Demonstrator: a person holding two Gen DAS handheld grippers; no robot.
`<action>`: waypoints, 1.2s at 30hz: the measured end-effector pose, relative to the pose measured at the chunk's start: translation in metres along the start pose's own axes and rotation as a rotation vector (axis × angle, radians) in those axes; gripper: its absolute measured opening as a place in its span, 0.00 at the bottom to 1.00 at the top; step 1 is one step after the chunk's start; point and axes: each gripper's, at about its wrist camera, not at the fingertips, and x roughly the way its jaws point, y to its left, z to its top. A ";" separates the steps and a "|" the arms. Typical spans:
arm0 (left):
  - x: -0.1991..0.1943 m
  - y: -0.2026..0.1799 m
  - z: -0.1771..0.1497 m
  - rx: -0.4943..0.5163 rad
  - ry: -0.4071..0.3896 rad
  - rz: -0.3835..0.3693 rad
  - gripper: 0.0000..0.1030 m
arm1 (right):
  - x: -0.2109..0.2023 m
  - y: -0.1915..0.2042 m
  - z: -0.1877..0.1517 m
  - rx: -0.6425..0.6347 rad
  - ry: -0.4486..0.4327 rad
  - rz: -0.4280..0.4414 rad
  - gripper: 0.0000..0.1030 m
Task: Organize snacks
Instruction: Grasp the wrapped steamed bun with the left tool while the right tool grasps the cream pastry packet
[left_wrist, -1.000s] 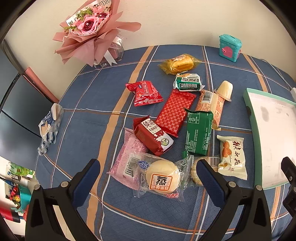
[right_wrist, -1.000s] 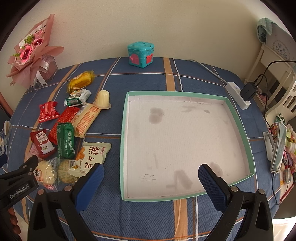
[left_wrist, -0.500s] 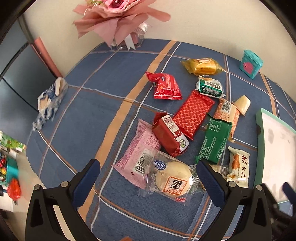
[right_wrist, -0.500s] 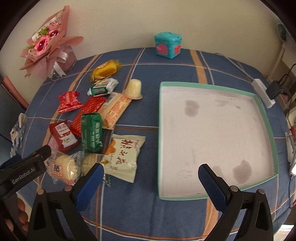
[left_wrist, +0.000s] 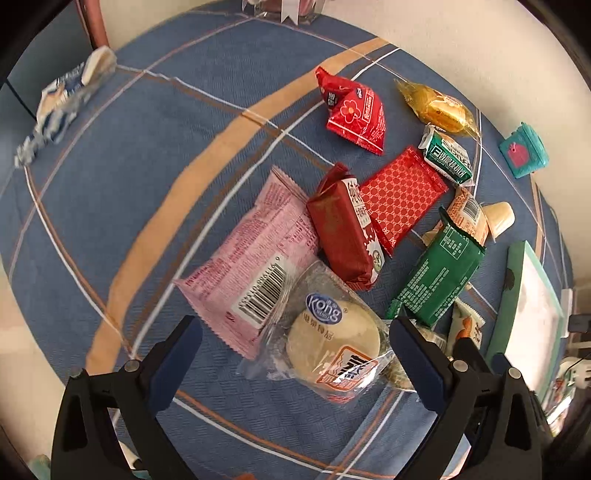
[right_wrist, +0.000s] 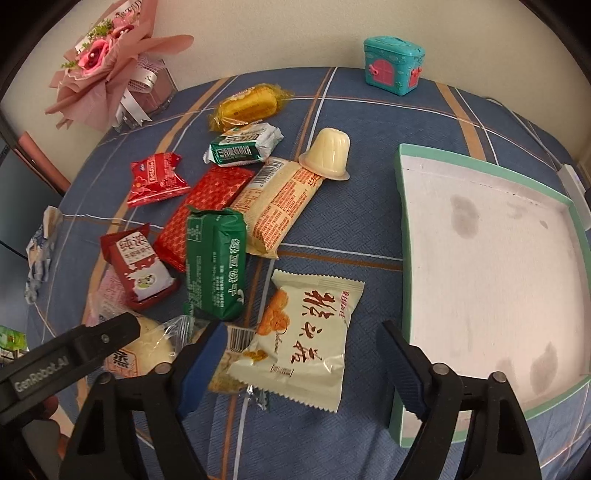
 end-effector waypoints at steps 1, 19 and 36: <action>0.001 0.001 0.001 -0.009 0.002 -0.007 0.98 | 0.003 0.000 0.001 0.001 0.004 0.005 0.77; 0.034 -0.013 0.004 -0.029 0.069 -0.034 0.63 | 0.016 -0.019 0.002 0.038 0.067 0.015 0.53; -0.007 -0.014 0.002 -0.028 -0.021 -0.097 0.48 | -0.024 -0.010 -0.003 0.038 0.010 0.052 0.53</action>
